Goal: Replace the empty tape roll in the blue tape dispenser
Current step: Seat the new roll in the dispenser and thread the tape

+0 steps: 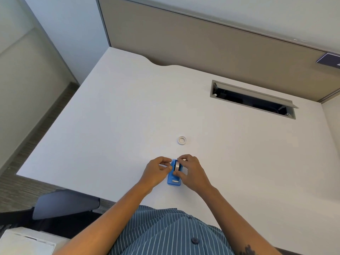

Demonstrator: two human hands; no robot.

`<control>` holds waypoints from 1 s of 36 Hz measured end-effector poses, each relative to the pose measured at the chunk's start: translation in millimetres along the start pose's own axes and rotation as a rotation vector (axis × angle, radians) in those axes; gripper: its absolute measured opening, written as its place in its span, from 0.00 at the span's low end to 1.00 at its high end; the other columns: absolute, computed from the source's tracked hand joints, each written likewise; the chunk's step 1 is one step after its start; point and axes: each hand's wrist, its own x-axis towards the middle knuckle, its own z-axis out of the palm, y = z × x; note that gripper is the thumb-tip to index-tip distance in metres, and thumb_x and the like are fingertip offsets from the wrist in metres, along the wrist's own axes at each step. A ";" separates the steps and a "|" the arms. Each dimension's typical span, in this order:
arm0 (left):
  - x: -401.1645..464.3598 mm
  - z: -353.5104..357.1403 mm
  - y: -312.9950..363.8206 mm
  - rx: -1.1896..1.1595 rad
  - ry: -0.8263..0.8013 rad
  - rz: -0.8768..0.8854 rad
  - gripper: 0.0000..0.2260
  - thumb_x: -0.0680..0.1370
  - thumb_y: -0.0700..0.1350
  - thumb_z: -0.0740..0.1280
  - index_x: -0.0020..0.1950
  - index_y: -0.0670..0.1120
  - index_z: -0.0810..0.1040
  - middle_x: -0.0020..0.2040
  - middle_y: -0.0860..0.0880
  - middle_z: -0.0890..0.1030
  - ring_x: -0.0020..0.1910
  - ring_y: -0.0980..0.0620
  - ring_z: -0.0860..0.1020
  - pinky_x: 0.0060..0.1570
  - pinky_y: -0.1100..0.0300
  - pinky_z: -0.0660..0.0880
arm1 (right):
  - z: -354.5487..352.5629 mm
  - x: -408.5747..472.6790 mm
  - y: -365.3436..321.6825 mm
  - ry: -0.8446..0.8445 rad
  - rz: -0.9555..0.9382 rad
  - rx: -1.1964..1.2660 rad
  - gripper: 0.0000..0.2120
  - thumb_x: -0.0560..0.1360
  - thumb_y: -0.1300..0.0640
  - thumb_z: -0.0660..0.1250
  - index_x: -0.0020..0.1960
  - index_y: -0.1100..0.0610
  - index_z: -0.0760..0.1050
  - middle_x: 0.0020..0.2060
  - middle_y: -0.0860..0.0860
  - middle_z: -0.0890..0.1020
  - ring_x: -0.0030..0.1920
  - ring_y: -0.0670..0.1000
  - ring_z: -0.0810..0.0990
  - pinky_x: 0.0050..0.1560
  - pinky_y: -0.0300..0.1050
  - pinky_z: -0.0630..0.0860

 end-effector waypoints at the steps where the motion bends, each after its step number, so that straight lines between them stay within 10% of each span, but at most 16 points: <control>1: -0.3 0.4 0.8 -0.004 0.004 0.005 0.13 0.81 0.46 0.72 0.65 0.49 0.80 0.59 0.52 0.83 0.51 0.55 0.81 0.47 0.70 0.76 | -0.1 0.3 0.2 0.002 0.001 0.006 0.23 0.77 0.50 0.75 0.70 0.56 0.79 0.67 0.49 0.77 0.66 0.51 0.72 0.61 0.40 0.69; 22: 3.1 10.6 3.8 -0.013 -0.001 0.070 0.14 0.78 0.48 0.75 0.64 0.52 0.83 0.63 0.51 0.82 0.56 0.51 0.82 0.48 0.70 0.76 | -2.2 -4.3 -2.2 0.128 -0.011 0.046 0.14 0.75 0.50 0.77 0.59 0.52 0.85 0.54 0.46 0.80 0.55 0.47 0.76 0.50 0.32 0.69; 36: 8.4 10.0 3.5 0.019 -0.008 0.084 0.13 0.79 0.49 0.75 0.63 0.52 0.84 0.63 0.50 0.82 0.56 0.51 0.81 0.48 0.71 0.75 | -2.4 -5.6 -2.7 0.180 -0.032 0.038 0.09 0.76 0.52 0.77 0.56 0.52 0.88 0.49 0.47 0.84 0.49 0.48 0.79 0.46 0.48 0.80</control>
